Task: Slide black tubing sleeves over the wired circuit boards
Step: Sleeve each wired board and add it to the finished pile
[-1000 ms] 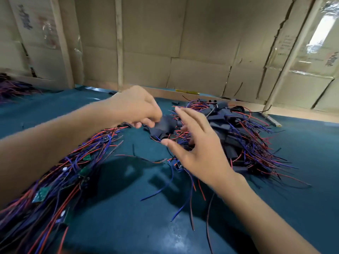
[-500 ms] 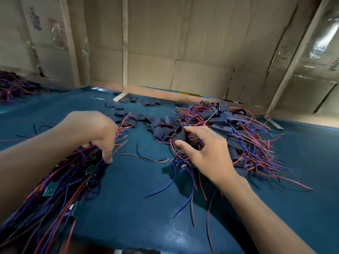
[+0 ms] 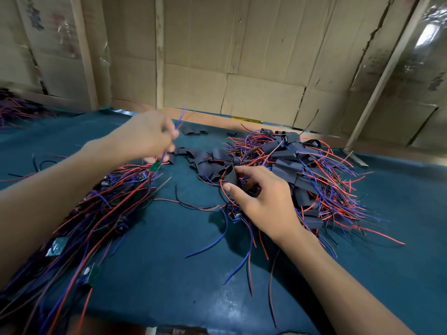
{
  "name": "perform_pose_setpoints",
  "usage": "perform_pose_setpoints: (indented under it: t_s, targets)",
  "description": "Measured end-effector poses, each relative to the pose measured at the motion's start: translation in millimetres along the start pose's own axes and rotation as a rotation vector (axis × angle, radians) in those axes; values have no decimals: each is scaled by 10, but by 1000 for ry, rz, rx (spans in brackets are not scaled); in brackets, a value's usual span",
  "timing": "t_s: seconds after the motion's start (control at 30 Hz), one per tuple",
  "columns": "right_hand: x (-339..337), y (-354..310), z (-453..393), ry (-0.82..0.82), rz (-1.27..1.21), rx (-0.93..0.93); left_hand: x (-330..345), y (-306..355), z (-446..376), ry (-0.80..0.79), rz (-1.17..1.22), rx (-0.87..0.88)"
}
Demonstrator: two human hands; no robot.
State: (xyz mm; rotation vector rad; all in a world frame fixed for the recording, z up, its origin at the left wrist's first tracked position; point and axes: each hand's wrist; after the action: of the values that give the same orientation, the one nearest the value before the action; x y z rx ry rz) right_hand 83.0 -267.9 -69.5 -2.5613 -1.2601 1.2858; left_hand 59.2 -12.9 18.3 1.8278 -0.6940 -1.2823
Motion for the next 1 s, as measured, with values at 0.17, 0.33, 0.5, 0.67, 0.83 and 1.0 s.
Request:
perform_pose_setpoints:
  t_s: [0.17,0.33,0.5,0.67,0.83,1.0]
  targets:
    - [1,-50,-20,-95,-388,243,170,472,-5,34,720,162]
    - [-95,-91,-95,-147,-1058,406,587,585,8,40,1163,29]
    - [-205,-30,-149,-239,-1454,518,1006,331,20,43,1333,-82]
    - [-164,-14,-162,-208,-1430,564,1265,216,129,-287,1290,-153]
    - [-133,-65,-162,-145,-1354,553,1332,191,104,-394,1129,-367]
    - [-202,-44,-167,-102,-1336,480,1327,241,46,-193,1415,-210]
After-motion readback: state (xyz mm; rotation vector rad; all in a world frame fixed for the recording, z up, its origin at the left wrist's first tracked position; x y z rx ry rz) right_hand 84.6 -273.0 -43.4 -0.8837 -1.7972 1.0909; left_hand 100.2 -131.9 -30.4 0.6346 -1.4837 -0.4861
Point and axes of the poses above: each hand's wrist, its own z-axis away from the middle knuckle, its own x-axis out of the palm, y = z × x, and after that the axes turned 15 degrees about z, right-handed
